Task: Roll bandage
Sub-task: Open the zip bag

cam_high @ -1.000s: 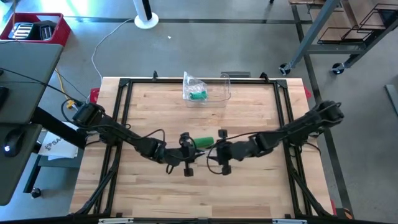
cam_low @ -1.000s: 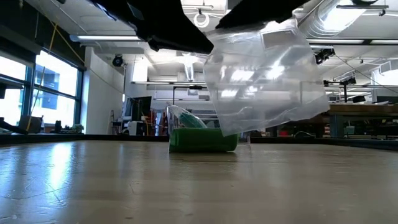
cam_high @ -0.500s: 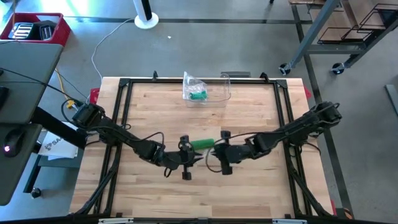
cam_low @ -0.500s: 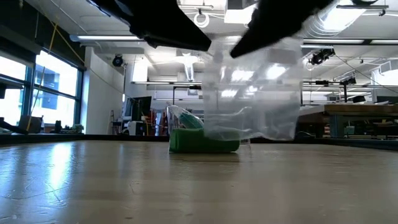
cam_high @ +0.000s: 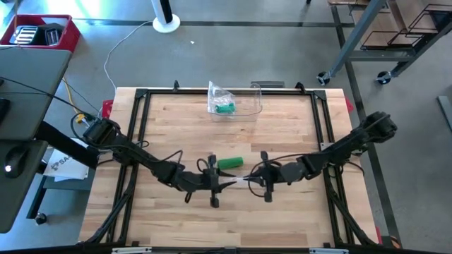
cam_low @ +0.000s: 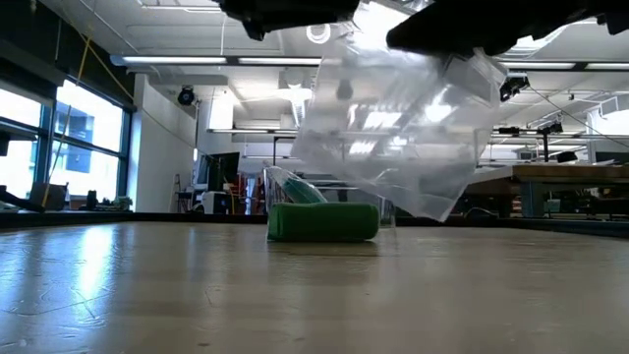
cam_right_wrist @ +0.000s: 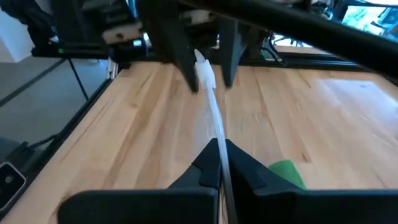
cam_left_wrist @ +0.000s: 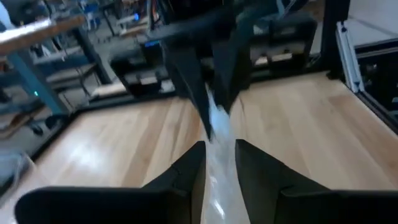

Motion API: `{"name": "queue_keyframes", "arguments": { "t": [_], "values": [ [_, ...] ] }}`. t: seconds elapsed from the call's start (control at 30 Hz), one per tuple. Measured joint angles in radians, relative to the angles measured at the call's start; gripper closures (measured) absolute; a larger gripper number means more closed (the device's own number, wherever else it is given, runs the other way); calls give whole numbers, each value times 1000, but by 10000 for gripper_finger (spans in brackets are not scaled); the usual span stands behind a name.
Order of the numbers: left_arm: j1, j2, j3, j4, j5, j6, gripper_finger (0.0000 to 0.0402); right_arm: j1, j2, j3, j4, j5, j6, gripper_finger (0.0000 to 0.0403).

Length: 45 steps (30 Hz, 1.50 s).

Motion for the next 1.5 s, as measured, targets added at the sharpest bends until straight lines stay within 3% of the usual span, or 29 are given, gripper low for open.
{"name": "queue_keyframes", "arguments": {
  "t": [0.23,0.53,0.77,0.9,1.07,1.23,1.37,1.5],
  "values": [
    [-6,0,0,49,-9,47,335,2,1,-1,-11,1,8,403],
    [-5,0,0,50,-9,48,396,2,1,-1,-7,1,7,403],
    [0,6,0,51,-7,47,399,0,1,-1,-7,1,2,401],
    [7,12,0,51,-8,39,400,0,-24,33,-97,4,-21,370],
    [5,13,0,49,-6,38,401,0,-49,147,-283,8,-18,297],
    [9,13,0,50,-8,36,401,0,-1,249,-365,-1,-93,259],
    [8,13,0,42,-6,30,401,0,60,304,-381,2,-130,267],
    [7,13,0,36,-5,30,401,0,80,331,-398,14,-156,308]
  ]
}}
